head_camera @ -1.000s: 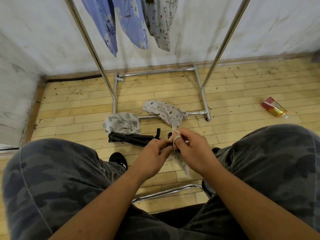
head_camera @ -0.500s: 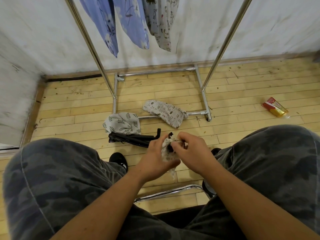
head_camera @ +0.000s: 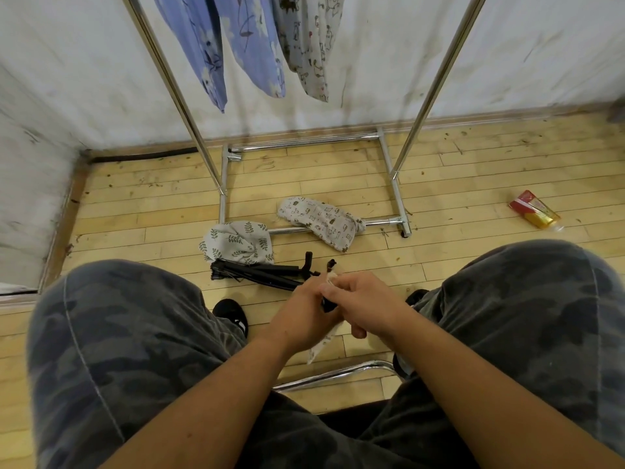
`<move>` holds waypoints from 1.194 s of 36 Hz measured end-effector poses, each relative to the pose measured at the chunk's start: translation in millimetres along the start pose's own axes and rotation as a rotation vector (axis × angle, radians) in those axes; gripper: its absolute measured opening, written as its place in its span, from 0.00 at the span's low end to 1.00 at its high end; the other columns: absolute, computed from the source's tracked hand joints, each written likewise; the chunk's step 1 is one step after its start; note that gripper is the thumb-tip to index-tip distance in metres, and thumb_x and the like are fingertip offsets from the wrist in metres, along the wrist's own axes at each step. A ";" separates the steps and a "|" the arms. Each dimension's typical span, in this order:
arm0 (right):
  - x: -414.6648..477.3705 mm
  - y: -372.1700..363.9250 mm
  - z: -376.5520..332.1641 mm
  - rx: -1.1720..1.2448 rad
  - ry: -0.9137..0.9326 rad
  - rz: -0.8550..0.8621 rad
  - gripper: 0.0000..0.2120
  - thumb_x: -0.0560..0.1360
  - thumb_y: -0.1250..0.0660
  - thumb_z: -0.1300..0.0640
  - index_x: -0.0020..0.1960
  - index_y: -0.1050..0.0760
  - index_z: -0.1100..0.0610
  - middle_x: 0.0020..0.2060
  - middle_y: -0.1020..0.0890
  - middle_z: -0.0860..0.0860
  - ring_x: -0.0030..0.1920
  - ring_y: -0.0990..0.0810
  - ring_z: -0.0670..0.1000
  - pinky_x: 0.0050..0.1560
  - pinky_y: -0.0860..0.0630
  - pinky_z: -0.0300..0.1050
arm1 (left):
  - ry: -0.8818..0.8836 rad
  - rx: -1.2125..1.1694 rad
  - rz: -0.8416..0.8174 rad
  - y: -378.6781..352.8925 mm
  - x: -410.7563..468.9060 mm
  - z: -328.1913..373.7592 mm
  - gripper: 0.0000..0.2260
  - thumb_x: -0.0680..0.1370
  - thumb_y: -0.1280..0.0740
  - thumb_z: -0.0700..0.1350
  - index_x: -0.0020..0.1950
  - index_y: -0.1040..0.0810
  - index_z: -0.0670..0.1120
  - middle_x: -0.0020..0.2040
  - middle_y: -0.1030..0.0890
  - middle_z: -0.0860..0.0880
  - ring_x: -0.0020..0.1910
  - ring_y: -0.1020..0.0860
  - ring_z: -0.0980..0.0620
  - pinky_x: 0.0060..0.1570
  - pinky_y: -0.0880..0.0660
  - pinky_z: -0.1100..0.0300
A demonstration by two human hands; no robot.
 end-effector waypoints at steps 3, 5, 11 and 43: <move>-2.1 -0.2 -1.0 -0.016 -0.016 -0.027 0.14 0.85 0.38 0.50 0.52 0.16 0.55 0.22 0.24 0.40 0.23 0.31 0.43 0.28 0.31 0.42 | -0.025 -0.016 -0.013 -2.8 -2.6 3.6 0.09 0.79 0.28 0.49 0.58 0.23 0.56 0.57 0.20 0.58 0.54 0.20 0.60 0.53 0.22 0.60; -1.7 2.1 -1.7 -0.032 -0.013 -0.003 0.14 0.85 0.38 0.50 0.50 0.17 0.56 0.23 0.24 0.40 0.22 0.32 0.41 0.29 0.31 0.42 | -0.023 0.021 0.015 0.2 -4.0 5.5 0.13 0.80 0.29 0.50 0.64 0.25 0.53 0.69 0.25 0.56 0.65 0.26 0.66 0.64 0.28 0.65; -1.5 5.7 -2.7 0.024 0.018 0.011 0.15 0.86 0.39 0.52 0.49 0.20 0.60 0.23 0.24 0.41 0.25 0.30 0.43 0.28 0.31 0.42 | 0.022 -0.024 0.091 10.7 -4.8 0.3 0.30 0.82 0.33 0.54 0.81 0.41 0.53 0.75 0.30 0.52 0.66 0.32 0.68 0.60 0.35 0.76; 3.8 11.8 -22.9 -0.194 0.284 0.058 0.09 0.85 0.39 0.50 0.51 0.21 0.49 0.41 0.19 0.52 0.29 0.26 0.41 0.30 0.26 0.38 | -0.064 -0.035 0.165 21.3 -6.1 14.7 0.06 0.81 0.32 0.53 0.56 0.28 0.60 0.48 0.21 0.61 0.47 0.21 0.64 0.43 0.26 0.73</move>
Point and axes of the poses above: each hand's wrist, its own x-axis towards the middle knuckle, its own y-axis out of the back of the hand, z = x × y, the point moved 8 cm from there along x, towards the middle knuckle
